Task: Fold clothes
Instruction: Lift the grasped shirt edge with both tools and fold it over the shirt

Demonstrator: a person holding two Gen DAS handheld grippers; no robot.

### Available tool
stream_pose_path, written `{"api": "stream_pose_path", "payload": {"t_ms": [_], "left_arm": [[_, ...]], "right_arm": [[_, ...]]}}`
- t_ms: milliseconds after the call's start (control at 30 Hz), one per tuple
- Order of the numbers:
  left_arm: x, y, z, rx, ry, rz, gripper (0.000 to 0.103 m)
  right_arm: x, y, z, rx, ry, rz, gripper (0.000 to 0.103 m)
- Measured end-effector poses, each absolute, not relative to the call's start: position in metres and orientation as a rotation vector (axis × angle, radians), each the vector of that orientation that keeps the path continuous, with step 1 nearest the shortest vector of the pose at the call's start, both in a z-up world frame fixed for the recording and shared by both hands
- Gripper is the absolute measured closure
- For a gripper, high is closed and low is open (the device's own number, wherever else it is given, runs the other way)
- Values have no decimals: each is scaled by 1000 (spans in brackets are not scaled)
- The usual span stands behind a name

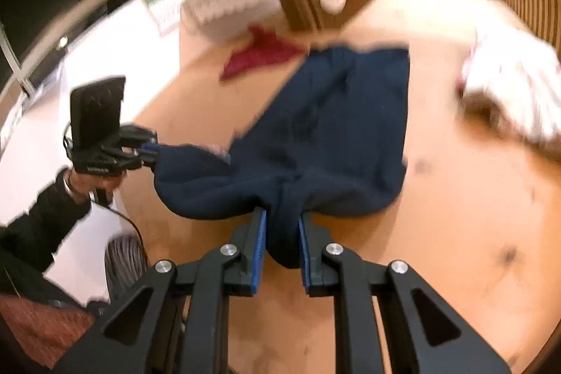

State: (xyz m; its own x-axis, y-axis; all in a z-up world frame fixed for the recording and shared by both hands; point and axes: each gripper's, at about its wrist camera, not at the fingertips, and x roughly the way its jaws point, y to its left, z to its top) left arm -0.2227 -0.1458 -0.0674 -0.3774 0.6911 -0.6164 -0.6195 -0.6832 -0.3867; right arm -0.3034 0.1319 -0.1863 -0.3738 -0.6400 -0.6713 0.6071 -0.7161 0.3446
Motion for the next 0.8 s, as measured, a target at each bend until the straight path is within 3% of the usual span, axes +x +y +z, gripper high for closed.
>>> {"api": "stream_pose_path", "payload": {"t_ms": [233, 400, 800], "left_arm": [[-304, -174, -42, -935, -157, 2210, 92], [-381, -190, -47, -967, -149, 2276, 92], [-526, -201, -113, -1176, -121, 2287, 92]], "right_arm": [[-391, 116, -130, 928, -70, -2216, 87], [-460, 108, -125, 978, -29, -2253, 87], [-627, 91, -205, 1227, -75, -2279, 87]]}}
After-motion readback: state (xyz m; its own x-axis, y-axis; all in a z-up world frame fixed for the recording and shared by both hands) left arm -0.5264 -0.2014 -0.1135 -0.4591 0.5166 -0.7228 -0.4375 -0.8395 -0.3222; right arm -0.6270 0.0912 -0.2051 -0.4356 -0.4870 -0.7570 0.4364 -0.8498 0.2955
